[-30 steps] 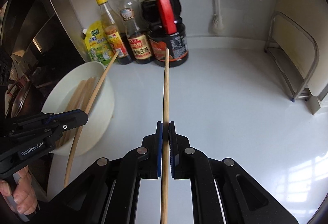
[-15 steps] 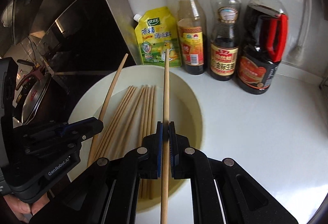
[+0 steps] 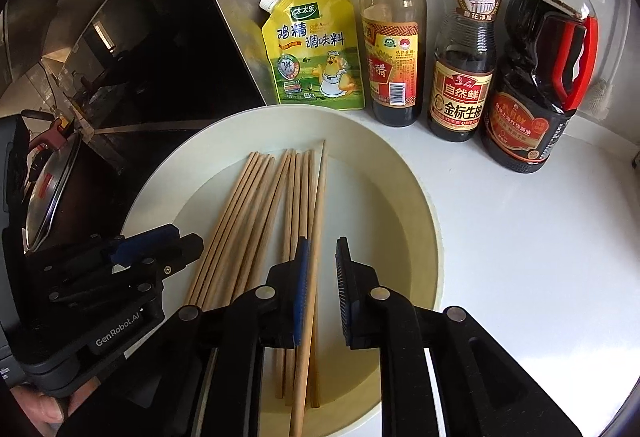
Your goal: Organize utensils
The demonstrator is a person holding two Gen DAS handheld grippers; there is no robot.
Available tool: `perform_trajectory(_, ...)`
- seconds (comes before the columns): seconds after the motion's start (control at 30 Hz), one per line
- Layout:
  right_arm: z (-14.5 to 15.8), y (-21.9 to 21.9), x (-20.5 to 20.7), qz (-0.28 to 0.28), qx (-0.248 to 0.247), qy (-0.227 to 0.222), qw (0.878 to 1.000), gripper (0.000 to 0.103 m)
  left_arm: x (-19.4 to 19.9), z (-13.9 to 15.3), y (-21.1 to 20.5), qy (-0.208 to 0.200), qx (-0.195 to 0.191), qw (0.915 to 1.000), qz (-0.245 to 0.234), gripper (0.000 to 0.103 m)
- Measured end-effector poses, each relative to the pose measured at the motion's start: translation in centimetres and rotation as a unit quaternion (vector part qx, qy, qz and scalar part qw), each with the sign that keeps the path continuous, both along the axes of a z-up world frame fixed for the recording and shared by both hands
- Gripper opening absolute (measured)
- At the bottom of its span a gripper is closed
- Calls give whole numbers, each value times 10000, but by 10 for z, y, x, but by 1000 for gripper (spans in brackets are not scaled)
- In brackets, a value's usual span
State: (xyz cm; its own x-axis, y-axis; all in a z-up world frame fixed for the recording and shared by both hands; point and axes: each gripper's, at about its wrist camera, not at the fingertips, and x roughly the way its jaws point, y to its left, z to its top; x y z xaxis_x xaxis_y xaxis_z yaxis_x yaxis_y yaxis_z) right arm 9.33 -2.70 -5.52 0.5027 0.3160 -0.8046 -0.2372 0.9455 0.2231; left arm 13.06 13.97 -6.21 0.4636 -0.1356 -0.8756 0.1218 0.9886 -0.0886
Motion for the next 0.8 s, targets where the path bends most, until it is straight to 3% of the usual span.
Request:
perform_trajectory(0.07,2,-1,-4,10,-2,-12,10000,13,-2,3,1,-31,20,10000,38,30)
perform_trajectory(0.2,7,0,-13,44,-66,-99,9999,16,-8,9,6,-133,51,9998,121,50)
perform_trajectory(0.47,13,-4,-30,-40,-32,-155,9999,24,-21,20,8,-236,120,9995,171,51)
perform_trajectory(0.8,23,-7,-48,-101,-12,-287,9995,31,-39,36,9,-425,171,9986,249,63)
